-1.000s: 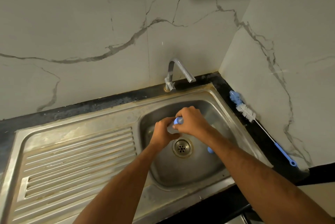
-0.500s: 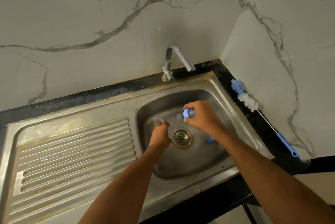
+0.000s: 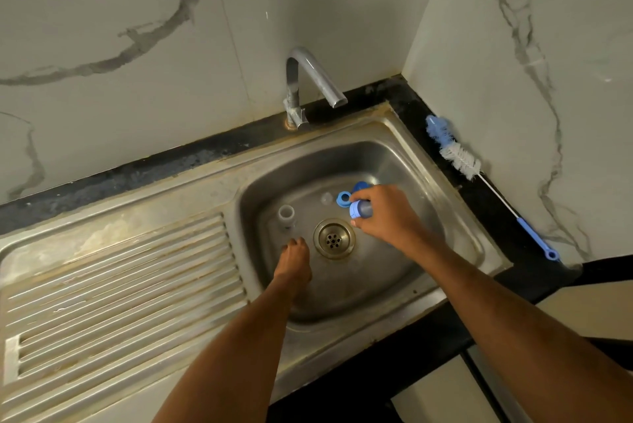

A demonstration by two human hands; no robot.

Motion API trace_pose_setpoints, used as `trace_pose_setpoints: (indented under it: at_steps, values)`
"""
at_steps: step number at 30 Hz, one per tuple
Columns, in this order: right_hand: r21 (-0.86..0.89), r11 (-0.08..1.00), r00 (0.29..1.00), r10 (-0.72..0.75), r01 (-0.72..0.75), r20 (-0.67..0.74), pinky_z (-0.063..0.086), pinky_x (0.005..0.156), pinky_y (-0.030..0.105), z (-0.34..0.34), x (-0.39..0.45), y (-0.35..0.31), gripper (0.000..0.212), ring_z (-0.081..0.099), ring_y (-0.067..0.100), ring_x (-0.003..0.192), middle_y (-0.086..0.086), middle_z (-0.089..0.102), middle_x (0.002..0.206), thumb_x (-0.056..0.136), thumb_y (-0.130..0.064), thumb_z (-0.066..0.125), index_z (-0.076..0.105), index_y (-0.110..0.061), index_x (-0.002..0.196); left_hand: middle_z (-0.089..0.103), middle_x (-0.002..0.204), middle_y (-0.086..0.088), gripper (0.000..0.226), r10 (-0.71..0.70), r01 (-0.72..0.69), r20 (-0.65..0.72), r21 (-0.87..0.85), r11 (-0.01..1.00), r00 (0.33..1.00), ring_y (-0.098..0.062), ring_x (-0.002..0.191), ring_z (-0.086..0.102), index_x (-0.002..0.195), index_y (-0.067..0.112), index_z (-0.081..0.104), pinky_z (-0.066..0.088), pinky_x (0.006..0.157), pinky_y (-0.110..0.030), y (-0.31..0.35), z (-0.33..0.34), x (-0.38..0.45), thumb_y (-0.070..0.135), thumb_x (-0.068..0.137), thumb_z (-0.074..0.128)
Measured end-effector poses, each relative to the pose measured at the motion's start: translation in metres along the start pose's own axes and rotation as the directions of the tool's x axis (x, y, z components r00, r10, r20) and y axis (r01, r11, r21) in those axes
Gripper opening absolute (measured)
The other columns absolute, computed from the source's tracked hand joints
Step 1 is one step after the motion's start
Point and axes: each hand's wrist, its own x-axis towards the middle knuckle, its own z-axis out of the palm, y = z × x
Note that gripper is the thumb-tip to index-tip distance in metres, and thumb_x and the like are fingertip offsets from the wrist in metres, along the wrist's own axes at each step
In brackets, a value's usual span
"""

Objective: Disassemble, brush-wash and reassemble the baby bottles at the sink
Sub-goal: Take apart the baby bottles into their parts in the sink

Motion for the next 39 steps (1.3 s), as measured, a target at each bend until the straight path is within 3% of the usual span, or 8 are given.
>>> trace_pose_setpoints:
  at_steps: [9, 19, 24, 26, 28, 32, 35, 39]
  values:
    - [0.015, 0.999, 0.999, -0.029, 0.029, 0.018, 0.056, 0.085, 0.024, 0.007, 0.002, -0.002, 0.047, 0.067, 0.014, 0.097, 0.002, 0.072, 0.110, 0.074, -0.024, 0.086, 0.071, -0.016, 0.117, 0.046, 0.140, -0.017, 0.090, 0.009, -0.010, 0.050, 0.033, 0.999, 0.999, -0.034, 0.129, 0.048, 0.144, 0.004, 0.037, 0.046, 0.106, -0.041, 0.003, -0.008, -0.007, 0.022, 0.073, 0.089]
    - [0.105, 0.994, 0.996, -0.025, 0.034, -0.086, 0.054, 0.080, 0.021, 0.004, 0.004, -0.012, 0.053, 0.066, 0.011, 0.092, -0.004, 0.070, 0.104, 0.067, -0.030, 0.090, 0.069, -0.017, 0.115, 0.060, 0.132, -0.007, 0.053, 0.018, -0.062, -0.197, -0.218, 0.974, 0.980, -0.028, 0.122, 0.058, 0.131, 0.014, 0.056, 0.046, 0.104, -0.040, 0.019, -0.045, -0.019, 0.033, 0.085, 0.072]
    - [0.208, 0.975, 0.992, -0.060, 0.082, -0.110, 0.047, 0.062, 0.014, -0.006, 0.005, -0.022, 0.032, 0.064, 0.002, 0.072, -0.009, 0.069, 0.080, 0.066, -0.024, 0.089, 0.069, -0.019, 0.091, 0.074, 0.101, -0.011, 0.023, -0.107, -0.118, -0.233, -0.776, 0.620, 0.966, -0.026, 0.098, 0.070, 0.112, 0.006, 0.072, 0.059, 0.089, -0.043, 0.053, -0.104, -0.034, 0.018, 0.099, 0.056]
    - [0.256, 0.963, 0.993, -0.064, 0.088, -0.101, 0.046, 0.059, 0.009, -0.007, 0.005, -0.025, 0.031, 0.064, -0.001, 0.071, -0.008, 0.071, 0.080, 0.066, -0.022, 0.090, 0.071, -0.018, 0.090, 0.075, 0.099, -0.017, 0.025, -0.035, -0.131, -0.158, -0.905, 0.404, 0.987, -0.030, 0.094, 0.073, 0.109, 0.002, 0.071, 0.062, 0.084, -0.044, 0.066, -0.125, -0.045, 0.020, 0.102, 0.055]
    - [0.320, 0.943, 0.993, -0.062, 0.091, -0.100, 0.050, 0.061, 0.011, -0.007, 0.006, -0.028, 0.027, 0.066, 0.002, 0.074, -0.007, 0.072, 0.084, 0.071, -0.022, 0.088, 0.073, -0.020, 0.094, 0.075, 0.101, -0.017, 0.021, 0.062, -0.189, -0.179, -0.908, 0.374, 0.982, -0.028, 0.092, 0.075, 0.108, 0.001, 0.072, 0.063, 0.083, -0.041, 0.073, -0.137, -0.054, 0.016, 0.097, 0.063]
    - [0.545, 0.838, 0.999, -0.016, 0.032, -0.034, 0.063, 0.065, 0.034, -0.015, 0.003, -0.035, 0.018, 0.073, 0.017, 0.080, 0.002, 0.073, 0.092, 0.084, -0.014, 0.078, 0.072, -0.020, 0.099, 0.075, 0.104, -0.013, 0.029, 0.123, -0.243, -0.211, -0.873, 0.424, 0.970, -0.023, 0.091, 0.076, 0.112, 0.007, 0.073, 0.063, 0.083, -0.037, 0.079, -0.139, -0.061, 0.014, 0.084, 0.079]
    - [0.636, 0.771, 0.999, 0.005, -0.033, 0.046, 0.062, 0.074, 0.031, -0.021, 0.004, -0.032, 0.023, 0.072, 0.019, 0.093, 0.004, 0.075, 0.099, 0.085, -0.011, 0.077, 0.075, -0.016, 0.107, 0.077, 0.100, -0.014, 0.021, 0.157, -0.266, -0.223, -0.898, 0.350, 0.962, -0.027, 0.093, 0.076, 0.109, 0.008, 0.075, 0.061, 0.087, -0.041, 0.080, -0.138, -0.064, 0.015, 0.088, 0.075]
    - [0.866, 0.428, 0.965, 0.102, -0.260, 0.240, 0.057, 0.093, 0.049, -0.025, 0.003, -0.026, 0.031, 0.069, 0.033, 0.107, 0.018, 0.071, 0.113, 0.086, -0.006, 0.064, 0.071, -0.007, 0.116, 0.078, 0.098, -0.009, 0.017, 0.162, -0.315, -0.273, -0.870, 0.380, 0.948, -0.021, 0.093, 0.076, 0.107, 0.010, 0.076, 0.060, 0.089, -0.036, 0.081, -0.142, -0.067, 0.015, 0.092, 0.071]
